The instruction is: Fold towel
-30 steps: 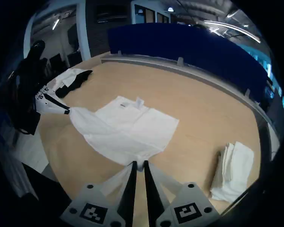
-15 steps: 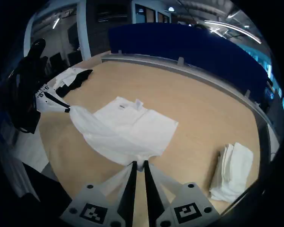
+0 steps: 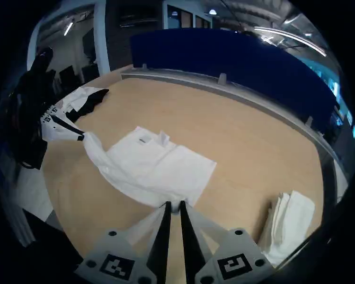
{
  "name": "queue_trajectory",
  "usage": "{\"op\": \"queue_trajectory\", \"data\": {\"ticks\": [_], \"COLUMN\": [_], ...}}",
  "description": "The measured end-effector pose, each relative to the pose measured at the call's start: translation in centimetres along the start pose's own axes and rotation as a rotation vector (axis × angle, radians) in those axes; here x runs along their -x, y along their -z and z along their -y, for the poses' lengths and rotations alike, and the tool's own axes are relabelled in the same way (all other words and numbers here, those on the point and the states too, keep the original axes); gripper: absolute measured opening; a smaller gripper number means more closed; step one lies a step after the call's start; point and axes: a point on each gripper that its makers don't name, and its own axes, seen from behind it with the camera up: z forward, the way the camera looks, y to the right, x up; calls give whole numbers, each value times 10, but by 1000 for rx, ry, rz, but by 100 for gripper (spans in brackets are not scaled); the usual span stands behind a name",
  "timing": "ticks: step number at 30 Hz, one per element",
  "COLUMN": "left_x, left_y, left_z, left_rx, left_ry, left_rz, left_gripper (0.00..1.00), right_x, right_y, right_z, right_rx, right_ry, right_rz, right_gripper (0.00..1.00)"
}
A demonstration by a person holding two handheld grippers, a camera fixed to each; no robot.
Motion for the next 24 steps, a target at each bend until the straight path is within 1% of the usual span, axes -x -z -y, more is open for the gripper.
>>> {"op": "queue_trajectory", "data": {"ticks": [8,11,16,24], "left_x": [-16,-18,-17,-14], "left_y": [-17,-24,-38,-64], "left_z": [17,22,27,33], "left_rx": [-19,-22,-23,-24], "left_ry": [0,4,1,-10], "left_rz": [-8,-2,10,33], "left_gripper": [9,9,9,9], "right_x": [-13,-16,-16,-10], "right_y": [-22,-30,-42,-62], "right_z": [-16,-21,-27,-38], "right_rx": [15,19,23,28], "right_ry": [-11,-17,-20,-32], "right_rz": [-3,-1,10,32], "right_gripper": [14,14,14,14]}}
